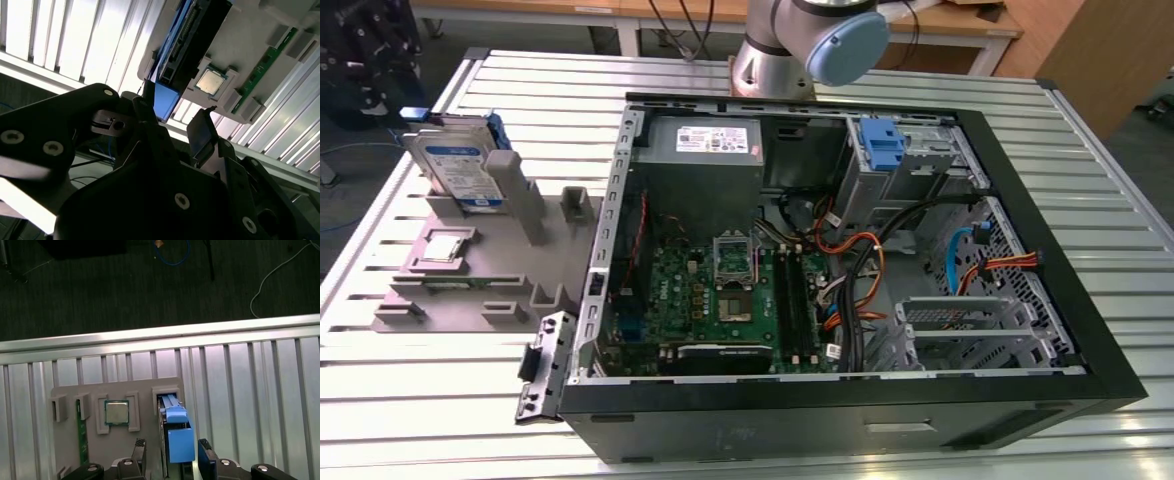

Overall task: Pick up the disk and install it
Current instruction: 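Pick up the disk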

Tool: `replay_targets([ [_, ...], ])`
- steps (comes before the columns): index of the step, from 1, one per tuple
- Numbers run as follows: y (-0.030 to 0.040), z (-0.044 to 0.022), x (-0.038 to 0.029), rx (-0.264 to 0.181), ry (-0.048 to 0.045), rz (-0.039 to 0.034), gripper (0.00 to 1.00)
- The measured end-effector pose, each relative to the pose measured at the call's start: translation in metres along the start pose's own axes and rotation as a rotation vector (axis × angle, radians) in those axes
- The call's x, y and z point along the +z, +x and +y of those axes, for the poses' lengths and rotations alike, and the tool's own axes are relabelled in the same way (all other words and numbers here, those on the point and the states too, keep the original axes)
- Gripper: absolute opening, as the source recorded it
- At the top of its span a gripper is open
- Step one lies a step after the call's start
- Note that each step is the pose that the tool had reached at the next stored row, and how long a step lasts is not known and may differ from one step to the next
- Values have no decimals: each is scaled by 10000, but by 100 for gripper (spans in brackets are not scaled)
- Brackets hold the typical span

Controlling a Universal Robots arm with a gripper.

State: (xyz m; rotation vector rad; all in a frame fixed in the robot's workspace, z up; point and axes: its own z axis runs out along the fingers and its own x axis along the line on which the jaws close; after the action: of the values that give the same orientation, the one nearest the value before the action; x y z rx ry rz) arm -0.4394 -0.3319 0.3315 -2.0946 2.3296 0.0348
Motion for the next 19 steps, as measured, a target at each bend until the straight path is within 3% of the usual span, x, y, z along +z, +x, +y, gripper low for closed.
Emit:
replay_targets([
  [13,-15,9,93,-27,-6,-46,53],
  [19,-14,10,146,-342,-11,-67,53],
])
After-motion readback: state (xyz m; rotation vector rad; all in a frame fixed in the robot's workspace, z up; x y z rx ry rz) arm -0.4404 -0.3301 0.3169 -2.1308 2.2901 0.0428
